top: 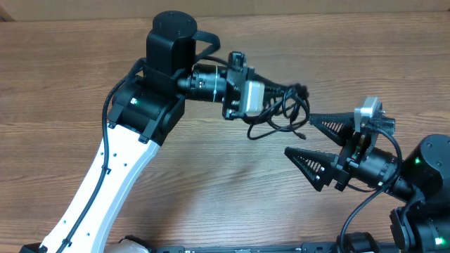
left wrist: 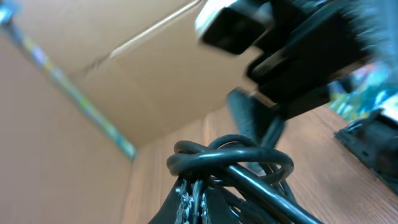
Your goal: Untangle cables
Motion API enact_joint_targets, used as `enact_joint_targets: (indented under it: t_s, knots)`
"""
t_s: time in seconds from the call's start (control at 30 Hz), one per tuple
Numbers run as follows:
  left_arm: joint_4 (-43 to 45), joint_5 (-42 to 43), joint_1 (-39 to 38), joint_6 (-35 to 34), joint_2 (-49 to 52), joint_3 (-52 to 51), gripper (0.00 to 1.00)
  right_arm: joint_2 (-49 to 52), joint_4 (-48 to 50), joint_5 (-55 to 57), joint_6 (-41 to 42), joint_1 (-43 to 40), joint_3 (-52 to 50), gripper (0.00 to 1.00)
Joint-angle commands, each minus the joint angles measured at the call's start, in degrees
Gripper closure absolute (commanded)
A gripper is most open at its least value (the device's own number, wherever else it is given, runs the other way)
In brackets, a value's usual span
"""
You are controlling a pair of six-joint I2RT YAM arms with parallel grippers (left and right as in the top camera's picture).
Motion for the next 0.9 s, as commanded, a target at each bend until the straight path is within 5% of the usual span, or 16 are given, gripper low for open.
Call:
enact_joint_targets:
  t_s: [0.0,0.37,0.53,0.67,0.77,0.87]
  knots:
    - [-0.31,-7.69,-0.04,-6.97,-1.40,1.14,0.96,-0.20,0.17,0.72,0.59,-0.13,-0.24,0.00]
    - [-9.03,-16.04,-6.10,-6.10,-1.40,1.14,0.96,-0.20,2.36,5.95,-1.07,-0.13,-0.24,0.00]
    - [-9.16,-16.04,-9.49,-5.31,-1.40,1.14,0.96,-0.20,2.29,5.75,-1.64,-0.13,-0.24,0.08]
    - [-9.33,-16.06,-11.58,-5.31,-1.40,1.14,0.96,0.04,2.29,5.77,-2.69,-0.13,-0.24,0.29]
    - [-9.35,-17.62,-11.69,-5.31,-1.40,1.14,0.96,0.13,1.99,5.75,-2.67,-0.13,-0.24,0.68]
    - [-9.38,-20.63,-11.45,-5.35,-1.40,1.14,0.96,0.13,1.09,5.77,-2.67,-0.13,-0.24,0.89]
